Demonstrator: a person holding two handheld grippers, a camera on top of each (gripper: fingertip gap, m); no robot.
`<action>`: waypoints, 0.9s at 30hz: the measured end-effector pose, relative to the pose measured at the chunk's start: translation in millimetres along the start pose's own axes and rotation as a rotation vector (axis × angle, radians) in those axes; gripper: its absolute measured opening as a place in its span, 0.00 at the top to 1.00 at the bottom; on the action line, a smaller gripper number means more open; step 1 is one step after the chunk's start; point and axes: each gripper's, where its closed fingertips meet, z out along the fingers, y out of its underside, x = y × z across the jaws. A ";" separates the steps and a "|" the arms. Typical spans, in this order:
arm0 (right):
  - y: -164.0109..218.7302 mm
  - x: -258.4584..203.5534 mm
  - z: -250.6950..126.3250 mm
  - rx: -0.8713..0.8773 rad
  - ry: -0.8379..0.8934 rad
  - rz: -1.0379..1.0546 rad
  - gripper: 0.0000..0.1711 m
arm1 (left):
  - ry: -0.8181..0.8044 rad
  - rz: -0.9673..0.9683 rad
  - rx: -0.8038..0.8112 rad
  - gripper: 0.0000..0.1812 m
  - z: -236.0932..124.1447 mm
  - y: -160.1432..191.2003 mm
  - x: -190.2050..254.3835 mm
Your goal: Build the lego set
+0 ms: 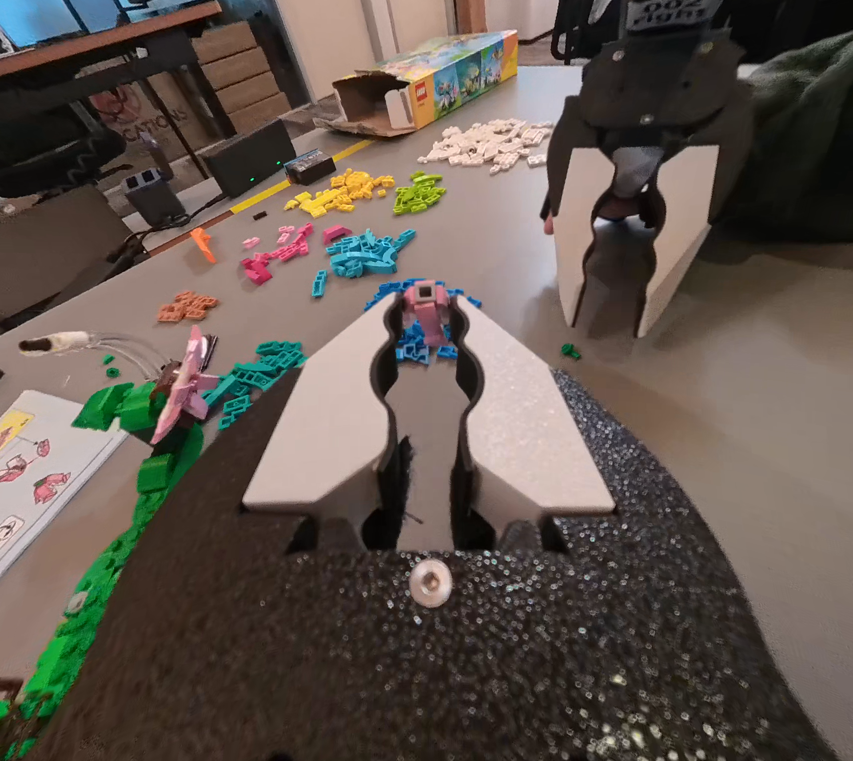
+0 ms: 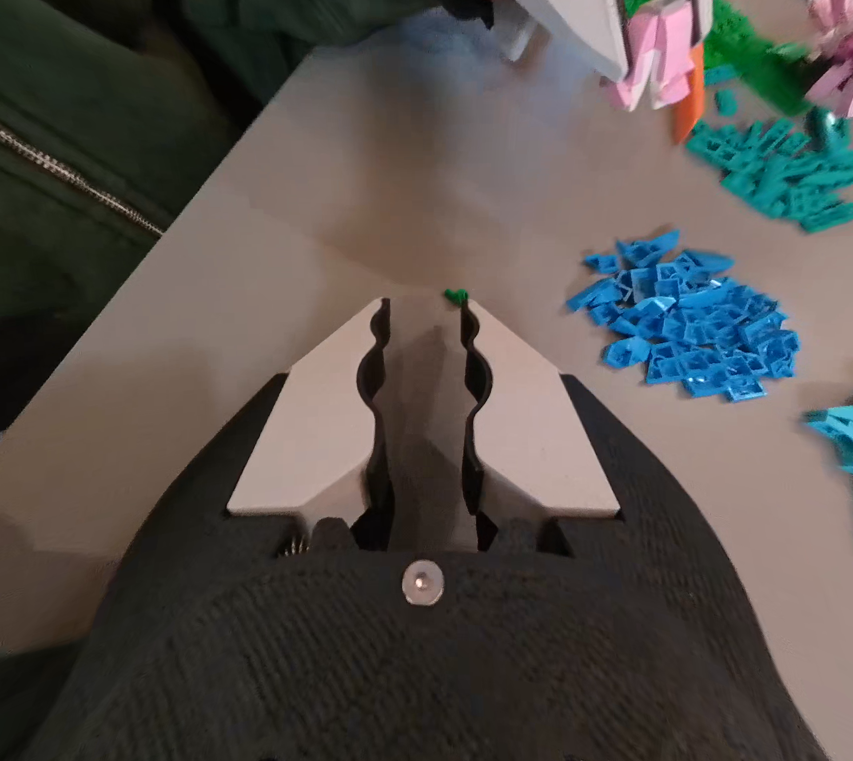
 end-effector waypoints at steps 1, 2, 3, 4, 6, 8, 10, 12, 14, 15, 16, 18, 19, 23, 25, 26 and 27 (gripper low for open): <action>1.4 0.7 1.7 -0.006 0.008 0.005 0.83 | -0.001 0.017 -0.002 0.90 2.4 1.4 0.0; 1.2 1.1 3.1 -0.001 0.014 0.015 0.83 | -0.005 0.032 0.003 0.90 4.6 1.7 -0.1; 0.7 2.5 3.7 0.002 0.031 0.030 0.83 | -0.006 0.037 0.014 0.90 7.3 1.7 0.5; -1.7 4.4 3.3 0.017 0.055 0.045 0.82 | -0.001 0.042 0.021 0.90 9.7 1.7 2.5; -11.3 9.7 -1.0 0.084 0.123 0.086 0.81 | -0.001 0.076 0.028 0.90 11.2 0.2 6.0; -20.7 15.1 -8.1 0.161 0.203 0.122 0.80 | -0.007 0.104 0.046 0.90 10.6 -2.1 7.9; -27.7 21.9 -17.9 0.230 0.305 0.138 0.80 | -0.003 0.104 0.069 0.90 10.4 -4.8 8.5; -35.4 28.5 -29.4 0.309 0.408 0.155 0.80 | 0.016 0.089 0.083 0.90 11.5 -5.7 9.9; -44.5 35.6 -45.7 0.409 0.553 0.162 0.80 | 0.050 0.082 0.086 0.90 13.6 -5.3 13.9; -49.3 37.7 -56.4 0.466 0.648 0.154 0.80 | 0.077 0.078 0.077 0.90 15.3 -3.1 18.0; -52.1 38.9 -67.4 0.511 0.750 0.150 0.81 | 0.114 0.082 0.062 0.90 17.8 -0.4 23.8; -52.6 37.2 -82.1 0.527 0.908 0.174 0.83 | 0.172 0.098 0.046 0.90 20.7 2.0 34.1; -51.1 36.4 -86.1 0.511 0.970 0.213 0.84 | 0.191 0.102 0.059 0.90 20.0 0.2 37.5; -34.8 28.9 -67.0 0.373 1.038 0.449 0.84 | 0.246 0.023 0.154 0.90 10.8 -13.5 40.1; -26.2 21.7 -46.1 0.272 1.003 0.555 0.83 | 0.258 -0.018 0.167 0.90 8.8 -15.2 37.5; -21.4 18.4 -38.1 0.221 0.999 0.612 0.83 | 0.256 -0.029 0.175 0.90 8.1 -16.2 36.1; -19.2 13.7 -28.5 0.177 0.972 0.654 0.84 | 0.261 -0.034 0.174 0.90 7.9 -16.2 36.1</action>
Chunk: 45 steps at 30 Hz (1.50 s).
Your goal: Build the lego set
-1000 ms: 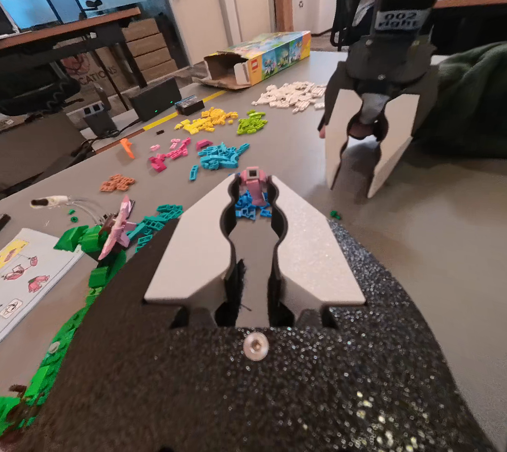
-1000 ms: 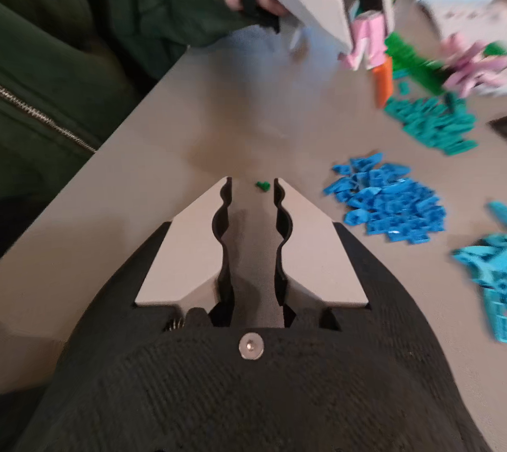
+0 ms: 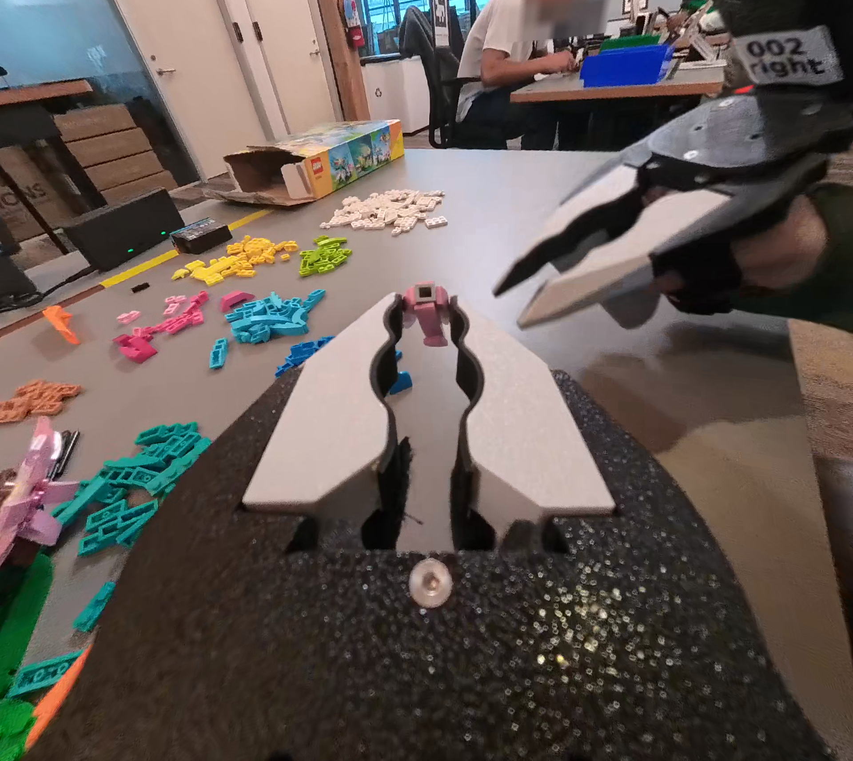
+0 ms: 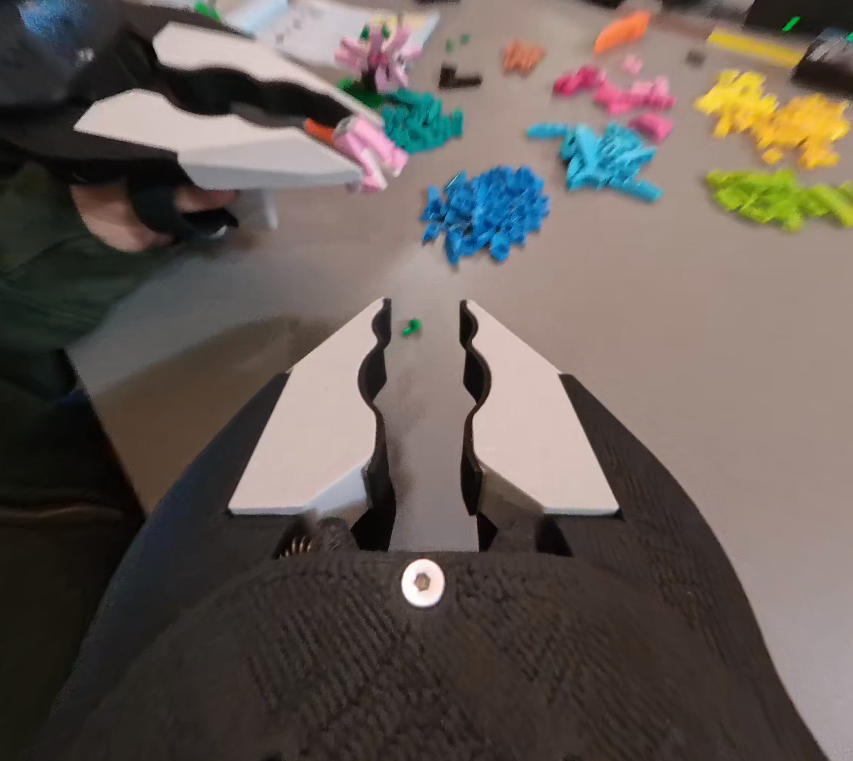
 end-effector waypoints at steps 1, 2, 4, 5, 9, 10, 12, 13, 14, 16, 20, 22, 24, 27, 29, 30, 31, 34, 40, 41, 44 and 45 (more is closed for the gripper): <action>6.2 -7.3 1.2 -0.050 -0.005 0.019 0.85 | 0.002 -0.002 -0.009 0.90 0.1 1.2 0.2; 11.1 -13.1 2.0 -0.090 -0.004 0.035 0.87 | 0.000 0.001 -0.014 0.90 0.0 1.8 0.3; 18.5 -23.8 3.9 -0.154 -0.004 0.053 0.91 | 0.003 0.012 -0.017 0.90 -0.6 1.9 2.0; 22.2 -27.9 5.1 -0.185 -0.001 0.055 0.91 | 0.004 0.015 -0.018 0.90 -0.9 1.8 2.6; 32.8 -34.4 9.2 -0.255 0.018 0.060 0.92 | 0.019 0.016 -0.019 0.90 -1.2 1.9 5.7; 34.5 -34.2 10.1 -0.258 0.019 0.077 0.92 | 0.019 0.012 -0.020 0.90 -1.3 2.2 5.4; 38.5 -34.5 11.9 -0.268 0.010 0.112 0.92 | 0.019 -0.002 -0.019 0.90 -1.5 2.2 4.2; 39.9 -34.9 12.6 -0.271 0.005 0.123 0.91 | 0.018 -0.007 -0.014 0.90 -1.8 1.7 3.6; 40.5 -35.1 13.5 -0.272 0.004 0.124 0.91 | 0.019 -0.009 -0.011 0.90 -2.0 1.2 3.6; 40.7 -34.8 15.0 -0.271 0.006 0.121 0.91 | 0.019 -0.007 -0.014 0.90 -1.5 1.6 3.8; 39.9 -31.1 16.4 -0.270 0.013 0.131 0.91 | 0.014 -0.004 -0.017 0.90 -1.0 1.9 3.4; 40.3 -29.3 15.9 -0.276 0.019 0.125 0.91 | 0.022 -0.008 -0.004 0.90 -1.7 -0.1 4.3; 40.3 -27.5 15.5 -0.274 0.025 0.124 0.91 | 0.020 -0.012 0.000 0.90 -2.1 -0.5 3.8; 39.7 -25.5 16.1 -0.261 0.025 0.126 0.91 | 0.021 -0.008 -0.004 0.90 -1.9 -0.4 4.6; 39.4 -24.5 16.5 -0.250 0.022 0.110 0.91 | 0.024 -0.001 0.015 0.90 -3.8 -5.1 5.6; 39.3 -24.2 16.6 -0.243 0.016 0.102 0.91 | 0.028 0.012 0.020 0.90 -5.0 -8.4 6.4; 39.2 -22.9 16.5 -0.234 0.015 0.102 0.91 | 0.024 0.040 0.009 0.90 -6.0 -9.7 5.3; 37.4 -19.0 16.8 -0.211 -0.003 0.135 0.89 | -0.020 0.112 -0.044 0.90 -8.4 -5.2 -9.5; 37.1 -13.6 19.1 -0.217 0.020 0.116 0.90 | -0.033 -0.039 -0.031 0.90 -9.0 2.4 -30.8; 37.4 -13.3 19.3 -0.217 0.026 0.110 0.90 | -0.034 -0.045 -0.023 0.90 -10.2 1.3 -32.0; 37.4 -8.7 18.9 -0.214 0.055 0.122 0.89 | -0.024 -0.088 -0.015 0.90 -11.7 2.0 -33.9; 37.2 -6.4 18.4 -0.211 0.066 0.134 0.88 | -0.017 -0.102 -0.015 0.90 -11.7 2.7 -33.7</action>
